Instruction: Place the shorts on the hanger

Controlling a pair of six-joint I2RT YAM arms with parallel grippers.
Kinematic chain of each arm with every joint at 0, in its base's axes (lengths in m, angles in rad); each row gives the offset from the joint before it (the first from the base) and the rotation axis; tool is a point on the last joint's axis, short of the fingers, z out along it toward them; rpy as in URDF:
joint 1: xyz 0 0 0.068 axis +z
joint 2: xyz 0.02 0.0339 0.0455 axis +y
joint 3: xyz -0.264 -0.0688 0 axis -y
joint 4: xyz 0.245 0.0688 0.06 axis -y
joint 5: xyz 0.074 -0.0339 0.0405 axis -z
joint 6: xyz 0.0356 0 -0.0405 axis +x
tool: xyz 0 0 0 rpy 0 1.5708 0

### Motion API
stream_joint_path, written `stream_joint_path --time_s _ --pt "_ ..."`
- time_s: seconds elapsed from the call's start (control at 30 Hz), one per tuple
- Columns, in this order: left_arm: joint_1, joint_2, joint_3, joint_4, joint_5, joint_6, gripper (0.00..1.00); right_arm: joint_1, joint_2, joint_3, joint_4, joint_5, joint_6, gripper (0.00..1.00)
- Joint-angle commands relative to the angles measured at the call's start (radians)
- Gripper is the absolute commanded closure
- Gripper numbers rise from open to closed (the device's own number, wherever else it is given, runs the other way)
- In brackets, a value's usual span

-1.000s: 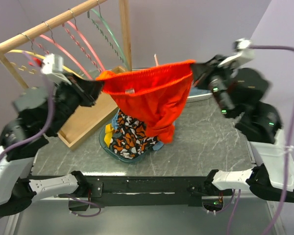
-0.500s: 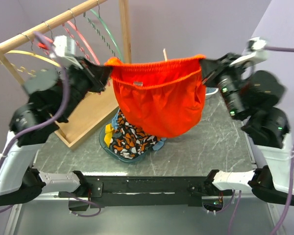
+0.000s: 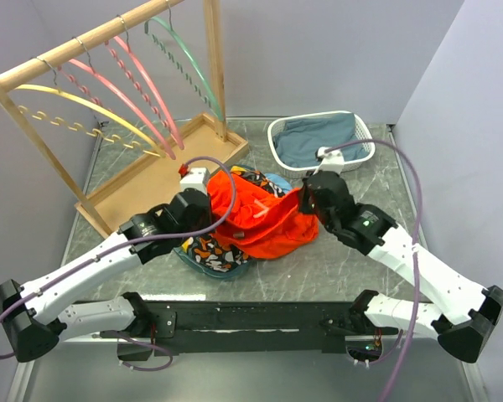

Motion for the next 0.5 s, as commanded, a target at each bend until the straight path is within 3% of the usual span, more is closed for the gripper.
stream_joint_path --time_s 0.0,0.03,0.13,0.17,0.23,0.37,0.47 --pt "0.001 -0.067 0.004 0.122 0.073 -0.023 0.95 -0.01 -0.022 -0.041 0.101 -0.082 0.066 1.0" --pt "0.001 -0.063 0.016 0.107 0.082 -0.015 0.92 -0.011 -0.017 -0.043 0.102 -0.096 0.066 1.0" --pt "0.001 -0.06 0.072 0.092 0.122 0.028 0.7 -0.011 -0.003 -0.035 0.107 -0.11 0.064 1.0" --pt "0.0 -0.057 0.095 0.086 0.16 0.039 0.58 -0.01 0.003 -0.032 0.107 -0.116 0.063 1.0" --pt "0.0 -0.048 0.175 0.076 0.188 0.071 0.48 -0.01 0.011 -0.026 0.105 -0.116 0.058 1.0" --pt "0.001 -0.018 0.329 0.047 0.217 0.1 0.39 -0.01 0.026 -0.02 0.098 -0.111 0.055 1.0" --pt "0.001 0.041 0.463 0.02 0.158 0.109 0.36 -0.011 0.023 -0.02 0.096 -0.11 0.056 1.0"
